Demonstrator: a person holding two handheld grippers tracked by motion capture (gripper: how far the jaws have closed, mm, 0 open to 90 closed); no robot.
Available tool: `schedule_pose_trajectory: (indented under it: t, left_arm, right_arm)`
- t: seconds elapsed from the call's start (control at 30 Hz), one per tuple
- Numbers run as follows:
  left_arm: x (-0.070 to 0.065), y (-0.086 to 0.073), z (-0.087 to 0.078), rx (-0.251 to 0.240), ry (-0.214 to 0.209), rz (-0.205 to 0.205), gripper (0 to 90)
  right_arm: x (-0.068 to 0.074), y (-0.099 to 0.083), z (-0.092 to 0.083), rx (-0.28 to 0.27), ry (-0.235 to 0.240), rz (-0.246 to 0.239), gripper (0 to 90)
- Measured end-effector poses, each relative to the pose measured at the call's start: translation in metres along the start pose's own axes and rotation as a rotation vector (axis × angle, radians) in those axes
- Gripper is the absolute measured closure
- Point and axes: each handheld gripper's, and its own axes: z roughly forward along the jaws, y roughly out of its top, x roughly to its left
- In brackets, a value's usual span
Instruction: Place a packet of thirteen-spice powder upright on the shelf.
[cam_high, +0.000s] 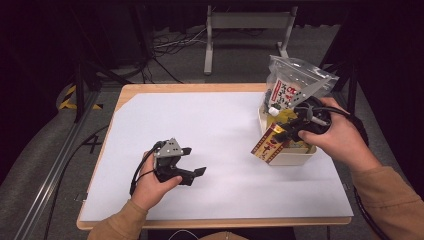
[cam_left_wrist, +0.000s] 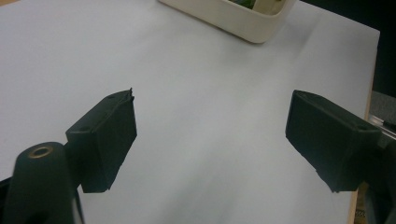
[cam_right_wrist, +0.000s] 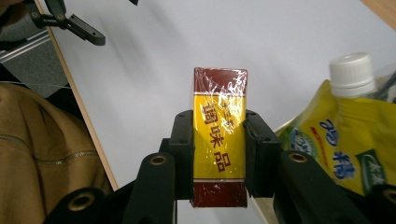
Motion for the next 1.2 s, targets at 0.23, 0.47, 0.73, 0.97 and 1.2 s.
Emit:
schedule_pose_trajectory:
  t: [0.23,0.47,0.73,0.97,1.2]
  left_arm:
    - [0.012,0.000,-0.013,-0.008,0.036,-0.015,17.1]
    - [0.022,-0.002,-0.021,-0.016,0.055,-0.045,16.9]
    - [0.027,-0.005,-0.024,-0.019,0.070,-0.060,16.8]
    - [0.028,-0.008,-0.030,-0.021,0.078,-0.087,17.0]
    - [0.030,-0.013,-0.034,-0.011,0.097,-0.112,17.1]
  right_arm:
    - [-0.008,0.000,-0.008,0.011,-0.022,-0.049,68.7]
    - [-0.016,-0.002,-0.011,0.040,-0.045,-0.094,68.6]
    - [-0.023,-0.003,-0.014,0.064,-0.066,-0.154,68.6]
    - [-0.031,-0.004,-0.016,0.082,-0.068,-0.170,68.5]
    - [-0.036,-0.006,-0.015,0.096,-0.068,-0.221,68.5]
